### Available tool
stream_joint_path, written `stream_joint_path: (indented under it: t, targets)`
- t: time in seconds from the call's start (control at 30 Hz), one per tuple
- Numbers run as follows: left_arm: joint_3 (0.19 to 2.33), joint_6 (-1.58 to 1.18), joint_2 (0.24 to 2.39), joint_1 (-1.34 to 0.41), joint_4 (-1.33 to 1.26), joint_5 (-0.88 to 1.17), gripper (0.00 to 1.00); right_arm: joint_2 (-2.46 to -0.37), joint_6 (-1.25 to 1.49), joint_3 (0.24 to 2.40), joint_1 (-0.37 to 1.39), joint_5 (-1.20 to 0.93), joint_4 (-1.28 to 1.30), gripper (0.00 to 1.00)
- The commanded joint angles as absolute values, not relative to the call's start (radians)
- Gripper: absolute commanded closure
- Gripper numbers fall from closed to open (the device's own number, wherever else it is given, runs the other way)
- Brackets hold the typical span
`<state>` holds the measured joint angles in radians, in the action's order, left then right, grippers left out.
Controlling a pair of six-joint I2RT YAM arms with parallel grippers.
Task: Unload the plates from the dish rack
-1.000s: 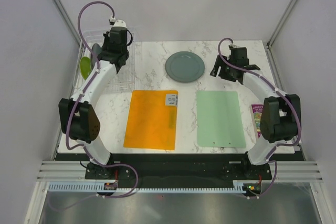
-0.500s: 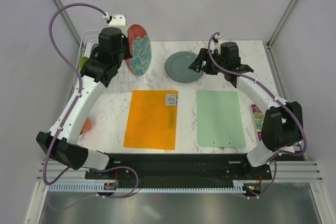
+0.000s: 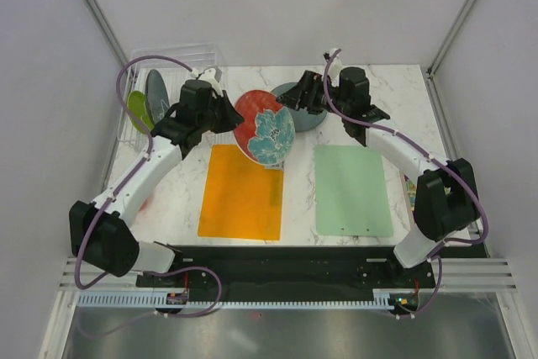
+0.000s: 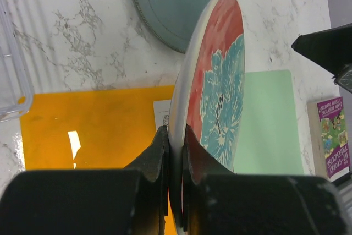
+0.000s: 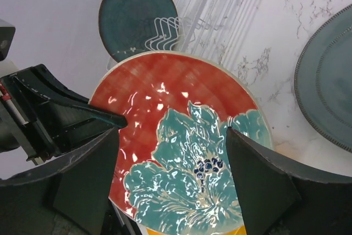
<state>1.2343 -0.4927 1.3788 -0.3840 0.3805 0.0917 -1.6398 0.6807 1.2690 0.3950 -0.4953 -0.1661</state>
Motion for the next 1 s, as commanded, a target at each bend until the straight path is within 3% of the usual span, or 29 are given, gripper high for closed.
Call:
stream_joint_path:
  t: [0.0, 0.23, 0.63, 0.97]
  targets:
    - [1.253, -0.623, 1.259, -0.382, 0.078, 0.164, 0.98, -1.626, 0.652, 1.252, 0.391, -0.448, -0.157, 0.14]
    - [1.162, -0.646, 1.2, -0.341, 0.011, 0.231, 0.98, -1.579, 0.604, 1.203, 0.321, -0.394, -0.081, 0.13]
    - [0.927, -0.929, 1.25, -0.186, -0.446, 0.547, 0.98, -1.566, 0.623, 1.155, 0.233, -0.641, -0.155, 0.13]
    - [0.865, -1.101, 1.359, -0.175, -0.68, 0.644, 0.98, -1.604, 0.71, 1.114, 0.232, -0.739, -0.265, 0.13]
